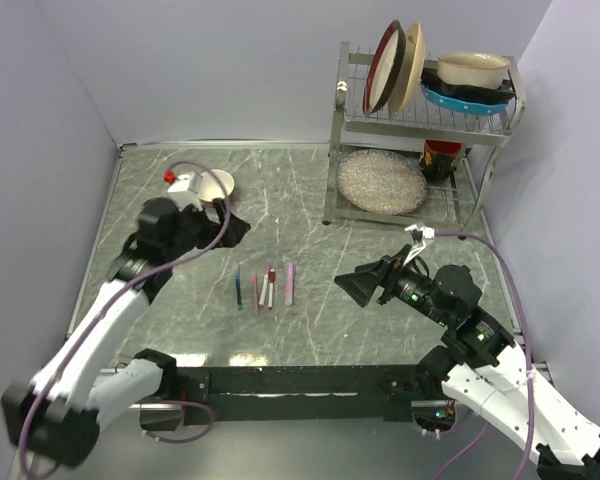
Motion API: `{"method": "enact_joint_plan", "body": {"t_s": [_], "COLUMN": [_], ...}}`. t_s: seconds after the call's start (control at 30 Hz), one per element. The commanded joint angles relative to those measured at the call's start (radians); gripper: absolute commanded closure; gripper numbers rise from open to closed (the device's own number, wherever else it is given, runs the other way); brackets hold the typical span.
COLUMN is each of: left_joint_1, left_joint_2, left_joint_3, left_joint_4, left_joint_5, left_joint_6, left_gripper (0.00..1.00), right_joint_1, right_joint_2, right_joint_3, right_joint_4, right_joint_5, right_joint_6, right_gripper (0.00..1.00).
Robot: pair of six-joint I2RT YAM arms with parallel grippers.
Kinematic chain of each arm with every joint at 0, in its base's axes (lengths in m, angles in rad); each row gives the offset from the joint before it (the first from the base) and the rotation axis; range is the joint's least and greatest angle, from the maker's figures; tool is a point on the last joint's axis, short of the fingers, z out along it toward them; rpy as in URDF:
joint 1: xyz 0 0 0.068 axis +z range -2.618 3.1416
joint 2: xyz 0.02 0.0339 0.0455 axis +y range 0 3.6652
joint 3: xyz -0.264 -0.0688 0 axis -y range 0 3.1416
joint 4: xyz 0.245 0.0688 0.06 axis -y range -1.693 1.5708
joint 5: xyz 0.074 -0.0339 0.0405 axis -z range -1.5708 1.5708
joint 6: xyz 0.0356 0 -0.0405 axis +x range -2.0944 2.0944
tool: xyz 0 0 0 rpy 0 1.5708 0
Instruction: Insert the pens into the pen caps
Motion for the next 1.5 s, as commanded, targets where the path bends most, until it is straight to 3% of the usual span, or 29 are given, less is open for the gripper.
{"method": "enact_joint_plan", "body": {"t_s": [0.0,0.13,0.37,0.87,1.47], "left_joint_1": [-0.006,-0.005,-0.005,-0.003,-0.003], "left_joint_2": [-0.194,-0.375,-0.54,-0.502,-0.564], "left_joint_3": [-0.033,-0.128,-0.278,-0.238,-0.248], "left_joint_4": [0.071,0.117,0.194,0.124,0.127], "left_joint_5": [0.199,0.227,0.279,0.285,0.221], "left_joint_6": [0.031,0.02,-0.038,-0.023,-0.021], "left_gripper": [0.01,0.01,0.01,0.01,0.01], "right_joint_1": [0.001,0.001,-0.001,0.001,0.001], "right_joint_2": [-0.032,-0.034,-0.003,-0.009,-0.043], "right_joint_3": [0.091,0.132,0.194,0.182,0.156], "right_joint_4": [-0.086,-0.141,-0.183,-0.157,-0.157], "right_joint_5": [0.127,0.233,0.313,0.328,0.327], "right_joint_6": [0.042,0.063,0.054,0.011,0.008], "right_gripper": [0.0,0.0,0.0,0.0,0.0]}}
